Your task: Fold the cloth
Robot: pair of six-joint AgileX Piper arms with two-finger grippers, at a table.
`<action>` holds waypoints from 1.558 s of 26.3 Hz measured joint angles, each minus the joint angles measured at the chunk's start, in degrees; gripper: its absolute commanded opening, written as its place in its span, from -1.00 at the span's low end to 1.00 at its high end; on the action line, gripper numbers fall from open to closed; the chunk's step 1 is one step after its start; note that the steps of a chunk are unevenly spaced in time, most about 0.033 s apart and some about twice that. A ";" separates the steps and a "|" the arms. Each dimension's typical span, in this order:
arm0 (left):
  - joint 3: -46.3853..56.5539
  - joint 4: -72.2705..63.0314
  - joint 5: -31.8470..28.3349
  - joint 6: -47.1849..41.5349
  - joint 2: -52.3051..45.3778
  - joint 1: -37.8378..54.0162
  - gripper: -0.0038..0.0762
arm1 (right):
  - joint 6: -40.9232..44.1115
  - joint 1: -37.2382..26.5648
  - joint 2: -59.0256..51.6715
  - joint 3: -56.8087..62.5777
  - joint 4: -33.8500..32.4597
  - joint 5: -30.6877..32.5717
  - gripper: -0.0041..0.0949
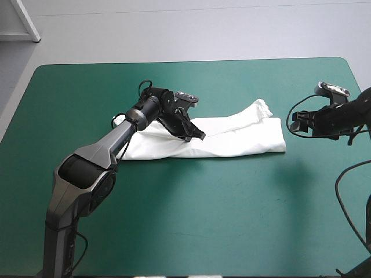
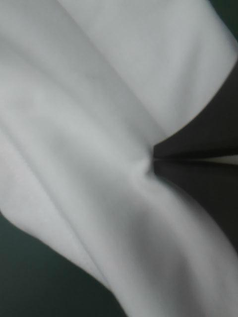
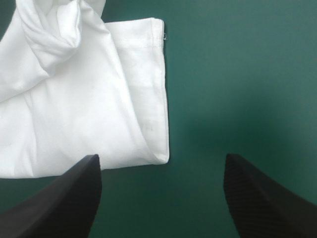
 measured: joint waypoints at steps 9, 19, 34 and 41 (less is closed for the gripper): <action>-0.14 0.00 -0.43 0.00 0.26 0.00 -0.85 | -4.62 0.00 11.01 0.00 12.53 -0.06 0.39; -0.14 -0.14 -2.25 -0.05 0.44 -0.08 -0.86 | -6.71 2.38 15.11 -0.57 17.98 -2.39 0.38; -0.14 -0.14 -2.69 -0.05 0.44 -0.13 -0.86 | -6.74 9.15 16.24 -0.57 16.98 -4.52 -0.94; -0.14 -0.14 -3.32 -0.05 0.56 -0.19 -0.85 | -7.96 9.21 14.99 -2.81 20.25 -4.00 -0.94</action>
